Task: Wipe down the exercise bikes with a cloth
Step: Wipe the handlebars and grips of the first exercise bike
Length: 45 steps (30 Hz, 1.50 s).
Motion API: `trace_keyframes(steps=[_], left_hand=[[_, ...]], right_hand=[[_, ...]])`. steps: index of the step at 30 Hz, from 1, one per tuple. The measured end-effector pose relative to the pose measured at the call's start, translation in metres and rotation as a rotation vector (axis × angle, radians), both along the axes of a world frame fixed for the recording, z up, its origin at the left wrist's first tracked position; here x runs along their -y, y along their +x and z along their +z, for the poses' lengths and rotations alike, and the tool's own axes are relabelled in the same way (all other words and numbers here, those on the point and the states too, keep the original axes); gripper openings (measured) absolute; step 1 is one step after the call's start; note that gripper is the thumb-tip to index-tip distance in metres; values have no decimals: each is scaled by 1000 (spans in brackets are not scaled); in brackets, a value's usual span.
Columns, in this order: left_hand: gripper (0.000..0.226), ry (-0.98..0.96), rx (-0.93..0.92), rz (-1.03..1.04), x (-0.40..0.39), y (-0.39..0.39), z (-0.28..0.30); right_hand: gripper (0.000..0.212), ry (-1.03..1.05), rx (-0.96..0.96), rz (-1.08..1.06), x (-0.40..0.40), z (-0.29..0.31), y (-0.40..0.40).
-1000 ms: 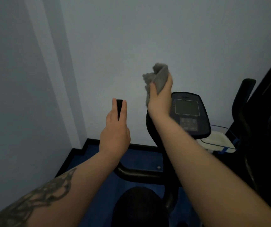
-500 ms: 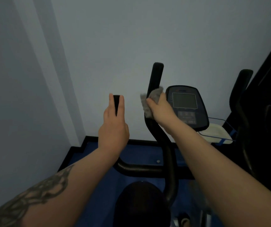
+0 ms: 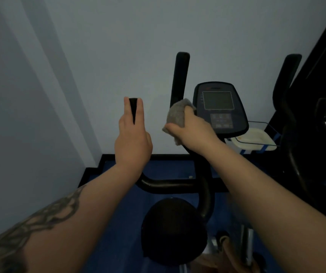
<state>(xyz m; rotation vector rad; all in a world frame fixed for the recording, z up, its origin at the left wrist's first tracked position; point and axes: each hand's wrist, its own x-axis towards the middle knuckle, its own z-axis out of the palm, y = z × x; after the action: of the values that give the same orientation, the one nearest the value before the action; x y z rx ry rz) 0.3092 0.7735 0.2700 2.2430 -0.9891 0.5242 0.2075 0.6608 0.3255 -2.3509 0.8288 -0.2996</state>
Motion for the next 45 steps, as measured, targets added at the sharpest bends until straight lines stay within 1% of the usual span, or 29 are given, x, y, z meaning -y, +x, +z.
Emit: trace_keyframes(steps=[1,3,4,7,8,9,10,11,12,14,15,16,17,19,21,23,25,27,28,29,31,33,35,36,38,39,41,43,45], left_hand=[[78,-22,-1,-8,0,0,1],[75,-90,-22,-33,-2,-1,3],[72,-129,-56,-54,-5,-1,3],[64,-252,-276,-189,-17,-5,-6],[61,-284,-354,-229,-21,-7,-9],[60,-310,-405,-247,-23,-9,-11],[59,-327,-429,-248,-24,-9,-13],[58,-339,-437,-241,-24,-10,-14],[58,-347,-438,-234,-24,-10,-14],[58,-354,-445,-248,-24,-10,-13],[58,-356,-450,-257,-25,-10,-13],[57,-360,-451,-259,-26,-10,-14],[57,-366,-449,-256,-26,-9,-15],[56,-374,-452,-258,-26,-8,-17],[56,-383,-459,-273,-24,-8,-18],[56,-395,-455,-272,-24,-7,-19],[56,-396,-443,-258,-24,-6,-20],[56,-389,-445,-267,-24,-6,-20],[56,-391,-452,-275,-25,-7,-20],[56,-394,-458,-281,-25,-7,-20],[56,-398,-458,-285,-25,-6,-20],[56,-396,-460,-281,-25,-6,-21],[56,-400,-470,-277,-24,-6,-21],[56,-403,-473,-277,-24,-6,-20],[56,-398,-469,-274,-24,-6,-20],[56,-390,-468,-276,-25,-7,-19],[56,-379,-466,-282,-25,-7,-19],[56,-372,-461,-283,-26,-7,-18],[56,-376,-462,-283,-25,-7,-18]], right_hand=[[75,-75,-73,34,0,-1,-10],[69,-232,-192,111,-4,0,-28],[65,-251,-268,139,-5,5,-35],[51,-148,-545,149,12,28,-52],[47,-87,-581,133,18,34,-55],[45,-28,-565,118,21,36,-57],[46,31,-491,108,18,33,-58],[50,90,-359,87,13,22,-56],[50,157,-175,52,4,4,-55],[38,245,223,-59,-19,-30,-61],[32,259,352,-97,-28,-43,-68],[30,238,401,-105,-33,-51,-77],[32,186,395,-94,-35,-57,-84],[47,81,333,-79,-40,-61,-94],[59,46,300,-77,-43,-61,-95],[59,-8,224,-70,-42,-57,-89],[47,-53,171,-115,-38,-49,-76],[36,-72,239,-212,-41,-46,-68],[35,-70,299,-227,-45,-47,-69],[39,-57,345,-207,-50,-50,-74],[53,-59,375,-113,-61,-60,-91],[61,-172,326,-52,-67,-72,-108],[67,-273,230,-24,-66,-75,-115],[68,-263,196,-5,-61,-72,-112],[68,-156,156,3,-49,-61,-98],[66,-91,165,-36,-45,-56,-91],[59,-26,278,-155,-45,-53,-82],[54,-79,404,-205,-62,-61,-85],[53,-162,443,-179,-78,-73,-97]])
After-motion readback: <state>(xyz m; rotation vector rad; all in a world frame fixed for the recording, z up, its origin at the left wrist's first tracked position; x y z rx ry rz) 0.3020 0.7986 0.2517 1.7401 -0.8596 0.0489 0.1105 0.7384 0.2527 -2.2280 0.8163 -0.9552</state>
